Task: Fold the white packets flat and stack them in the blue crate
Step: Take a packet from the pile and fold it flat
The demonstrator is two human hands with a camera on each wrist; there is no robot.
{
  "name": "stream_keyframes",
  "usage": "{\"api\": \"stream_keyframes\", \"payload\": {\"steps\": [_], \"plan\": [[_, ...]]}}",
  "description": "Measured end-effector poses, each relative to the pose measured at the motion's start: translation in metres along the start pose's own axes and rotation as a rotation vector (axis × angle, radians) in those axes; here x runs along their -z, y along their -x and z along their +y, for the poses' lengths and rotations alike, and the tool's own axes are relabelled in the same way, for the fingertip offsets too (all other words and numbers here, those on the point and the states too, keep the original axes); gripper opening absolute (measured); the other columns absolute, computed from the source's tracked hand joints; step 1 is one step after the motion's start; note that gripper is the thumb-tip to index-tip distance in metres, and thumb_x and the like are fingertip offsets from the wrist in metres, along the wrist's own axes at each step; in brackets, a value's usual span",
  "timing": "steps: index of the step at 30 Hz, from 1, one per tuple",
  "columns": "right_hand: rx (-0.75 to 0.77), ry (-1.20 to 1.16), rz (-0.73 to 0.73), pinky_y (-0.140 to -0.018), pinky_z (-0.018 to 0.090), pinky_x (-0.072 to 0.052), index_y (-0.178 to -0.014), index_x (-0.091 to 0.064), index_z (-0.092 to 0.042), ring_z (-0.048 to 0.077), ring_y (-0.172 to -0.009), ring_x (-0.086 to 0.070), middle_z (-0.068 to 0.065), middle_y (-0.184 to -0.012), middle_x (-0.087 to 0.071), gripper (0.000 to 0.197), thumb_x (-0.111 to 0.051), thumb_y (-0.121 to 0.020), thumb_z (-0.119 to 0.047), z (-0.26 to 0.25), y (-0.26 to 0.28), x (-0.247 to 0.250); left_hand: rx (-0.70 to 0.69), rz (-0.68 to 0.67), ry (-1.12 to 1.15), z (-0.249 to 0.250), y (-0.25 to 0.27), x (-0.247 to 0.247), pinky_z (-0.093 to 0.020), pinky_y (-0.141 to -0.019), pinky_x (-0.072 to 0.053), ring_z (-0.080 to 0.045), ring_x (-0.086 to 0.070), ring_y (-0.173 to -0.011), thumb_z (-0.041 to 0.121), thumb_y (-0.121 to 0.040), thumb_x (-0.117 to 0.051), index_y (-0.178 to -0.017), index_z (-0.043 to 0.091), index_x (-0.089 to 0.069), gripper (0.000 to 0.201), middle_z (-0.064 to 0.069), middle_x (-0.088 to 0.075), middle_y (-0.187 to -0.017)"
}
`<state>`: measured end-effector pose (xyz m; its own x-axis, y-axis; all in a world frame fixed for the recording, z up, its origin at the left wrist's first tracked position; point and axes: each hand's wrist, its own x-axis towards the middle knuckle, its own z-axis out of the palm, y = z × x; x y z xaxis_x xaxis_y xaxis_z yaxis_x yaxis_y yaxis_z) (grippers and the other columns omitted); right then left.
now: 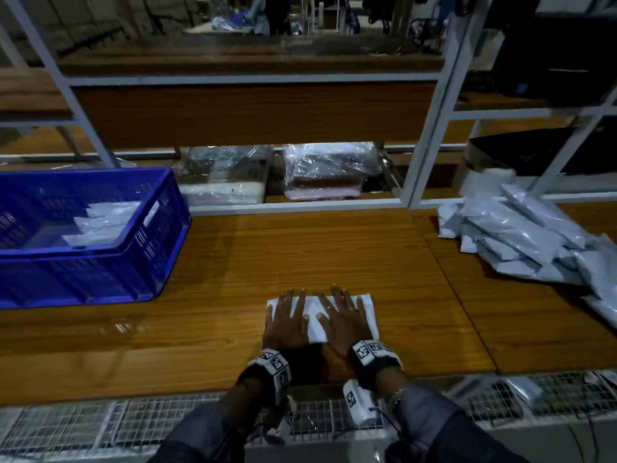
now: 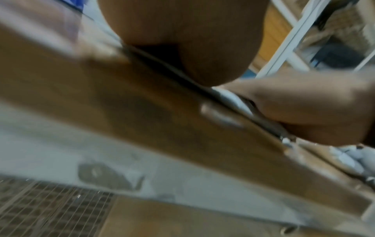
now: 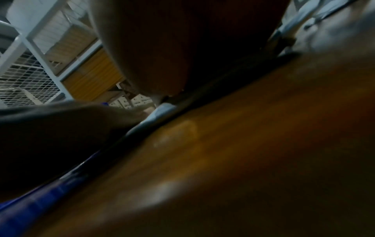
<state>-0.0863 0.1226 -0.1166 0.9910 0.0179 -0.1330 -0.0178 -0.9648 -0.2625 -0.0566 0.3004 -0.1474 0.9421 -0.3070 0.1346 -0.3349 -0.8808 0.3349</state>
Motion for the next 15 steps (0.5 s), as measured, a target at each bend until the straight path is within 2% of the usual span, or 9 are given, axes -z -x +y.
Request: {"api": "stream_keyframes", "payload": {"steps": [2,5,6,9,11,13,15], "plan": [[-0.083,-0.028,0.012,-0.122,0.048,0.017,-0.161,0.0,-0.035,0.023,-0.155,0.014,0.002,-0.167,0.016,0.065,-0.011,-0.103,-0.061,0.016,0.0,-0.001,0.013,0.011,0.005,-0.011,0.001,0.001,-0.062,-0.108,-0.038,-0.039,-0.043,-0.141,0.047,-0.104,-0.018,-0.158,0.021,-0.032,0.062,-0.018,-0.042,-0.156],[-0.125,-0.067,0.06,-0.122,0.046,0.016,-0.161,-0.001,-0.033,0.026,-0.155,0.011,0.006,-0.168,0.011,0.089,0.011,-0.085,-0.078,0.022,0.003,-0.006,-0.003,0.012,-0.023,-0.023,0.004,0.001,-0.062,-0.11,-0.035,-0.041,-0.041,-0.141,0.048,-0.106,-0.012,-0.158,0.019,-0.03,0.063,-0.02,-0.039,-0.157],[-0.118,-0.062,0.076,-0.122,0.045,0.014,-0.162,-0.005,-0.032,0.027,-0.156,0.007,0.008,-0.169,0.007,0.092,0.012,-0.084,-0.079,0.021,0.004,-0.008,-0.007,0.0,-0.018,-0.023,0.004,0.001,-0.061,-0.112,-0.033,-0.041,-0.039,-0.143,0.047,-0.106,-0.014,-0.159,0.019,-0.03,0.062,-0.02,-0.037,-0.158],[-0.122,-0.046,0.098,-0.123,0.047,0.008,-0.161,-0.017,-0.029,0.031,-0.155,-0.006,0.013,-0.168,-0.007,0.081,0.0,-0.092,-0.068,0.014,0.003,-0.012,-0.009,-0.036,-0.008,-0.026,0.004,-0.005,-0.058,-0.118,-0.023,-0.039,-0.029,-0.148,0.045,-0.102,-0.024,-0.159,0.024,-0.027,0.061,-0.016,-0.029,-0.162],[-0.137,-0.052,0.078,-0.123,0.049,0.005,-0.161,-0.019,-0.03,0.032,-0.155,-0.008,0.013,-0.168,-0.009,0.081,0.002,-0.092,-0.068,0.011,0.001,-0.011,-0.027,-0.044,-0.011,-0.028,0.002,-0.004,-0.061,-0.115,-0.025,-0.041,-0.032,-0.146,0.047,-0.103,-0.025,-0.158,0.023,-0.029,0.061,-0.017,-0.031,-0.161],[-0.144,-0.07,0.059,-0.122,0.05,0.01,-0.161,-0.015,-0.032,0.031,-0.155,-0.002,0.011,-0.169,-0.004,0.079,0.002,-0.092,-0.068,0.011,0.003,-0.007,-0.04,-0.028,-0.023,-0.027,0.001,-0.002,-0.066,-0.108,-0.034,-0.044,-0.042,-0.139,0.051,-0.104,-0.019,-0.155,0.02,-0.036,0.062,-0.022,-0.04,-0.155],[-0.152,-0.063,0.017,-0.12,0.052,0.017,-0.161,-0.007,-0.034,0.028,-0.155,0.008,0.008,-0.169,0.006,0.067,-0.008,-0.1,-0.062,0.011,0.004,0.001,-0.01,-0.009,-0.048,-0.018,0.001,0.003,-0.068,-0.105,-0.036,-0.045,-0.046,-0.137,0.052,-0.104,-0.012,-0.153,0.018,-0.041,0.066,-0.022,-0.043,-0.153]]}}
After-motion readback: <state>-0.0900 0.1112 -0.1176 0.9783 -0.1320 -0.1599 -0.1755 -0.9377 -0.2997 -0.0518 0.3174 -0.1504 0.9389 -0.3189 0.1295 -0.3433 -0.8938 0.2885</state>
